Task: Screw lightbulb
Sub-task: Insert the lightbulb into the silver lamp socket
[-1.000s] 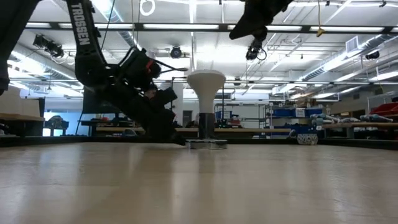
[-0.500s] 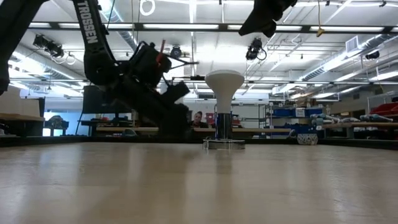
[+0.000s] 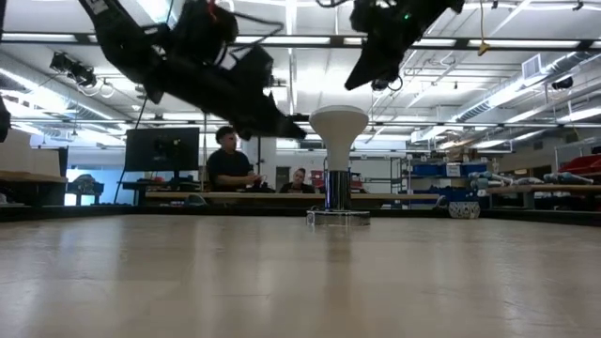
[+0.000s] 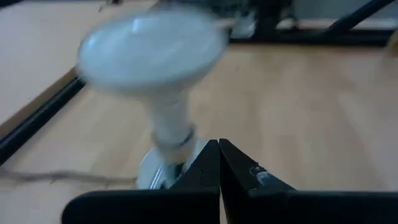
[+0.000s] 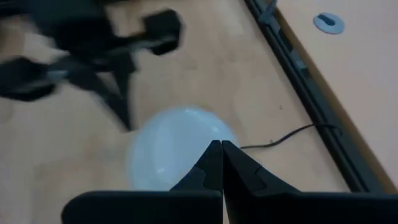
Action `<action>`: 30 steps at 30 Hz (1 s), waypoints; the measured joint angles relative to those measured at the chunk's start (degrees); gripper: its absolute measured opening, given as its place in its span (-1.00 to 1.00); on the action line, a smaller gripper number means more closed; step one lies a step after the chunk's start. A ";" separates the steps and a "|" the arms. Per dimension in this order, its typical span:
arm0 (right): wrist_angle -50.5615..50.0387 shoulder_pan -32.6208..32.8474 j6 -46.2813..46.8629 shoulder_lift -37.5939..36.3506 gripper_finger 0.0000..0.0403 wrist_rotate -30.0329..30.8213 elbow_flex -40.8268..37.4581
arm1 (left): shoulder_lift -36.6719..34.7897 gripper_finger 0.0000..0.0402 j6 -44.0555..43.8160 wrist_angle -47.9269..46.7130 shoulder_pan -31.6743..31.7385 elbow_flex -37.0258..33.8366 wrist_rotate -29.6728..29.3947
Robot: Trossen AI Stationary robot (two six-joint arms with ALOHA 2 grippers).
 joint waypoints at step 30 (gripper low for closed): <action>4.99 -3.75 -1.84 7.57 -0.96 0.55 -0.06 | -1.64 -1.00 1.97 -5.40 -2.96 7.54 -1.89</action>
